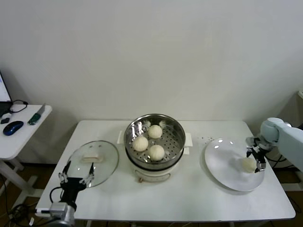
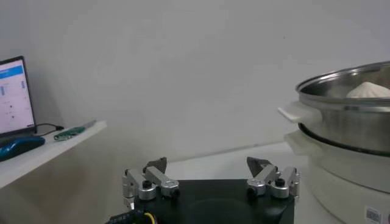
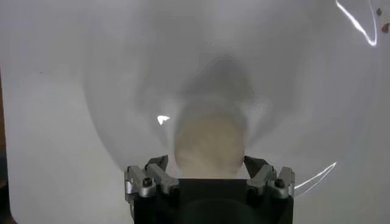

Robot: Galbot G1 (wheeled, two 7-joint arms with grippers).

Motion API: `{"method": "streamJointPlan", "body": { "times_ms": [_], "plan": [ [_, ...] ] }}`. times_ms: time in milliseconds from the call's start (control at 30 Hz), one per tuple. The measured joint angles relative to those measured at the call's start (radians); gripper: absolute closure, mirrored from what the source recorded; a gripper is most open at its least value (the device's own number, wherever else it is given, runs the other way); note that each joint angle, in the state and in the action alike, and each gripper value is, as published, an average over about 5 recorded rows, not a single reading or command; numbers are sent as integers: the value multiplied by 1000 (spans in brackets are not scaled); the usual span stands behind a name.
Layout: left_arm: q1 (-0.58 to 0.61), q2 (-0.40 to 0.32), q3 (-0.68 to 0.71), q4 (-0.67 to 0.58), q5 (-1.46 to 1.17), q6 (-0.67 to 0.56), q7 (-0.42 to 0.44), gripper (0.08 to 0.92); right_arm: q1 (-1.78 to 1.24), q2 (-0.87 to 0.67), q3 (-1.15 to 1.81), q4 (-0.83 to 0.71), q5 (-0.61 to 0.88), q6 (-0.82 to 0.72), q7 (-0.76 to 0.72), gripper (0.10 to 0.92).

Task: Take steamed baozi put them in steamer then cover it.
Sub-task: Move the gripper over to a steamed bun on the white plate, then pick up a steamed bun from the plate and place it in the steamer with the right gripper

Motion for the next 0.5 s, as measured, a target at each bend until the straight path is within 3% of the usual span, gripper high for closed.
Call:
{"method": "streamJointPlan", "body": {
  "times_ms": [200,500],
  "plan": [
    [1,-6,6,0,6,0,0,177,-16,28,34,-37,-14,14,1,205],
    [10,-9,0,-5,8,-5,0,177,-18,37,42,-47,-12,18,-13,326]
  ]
}}
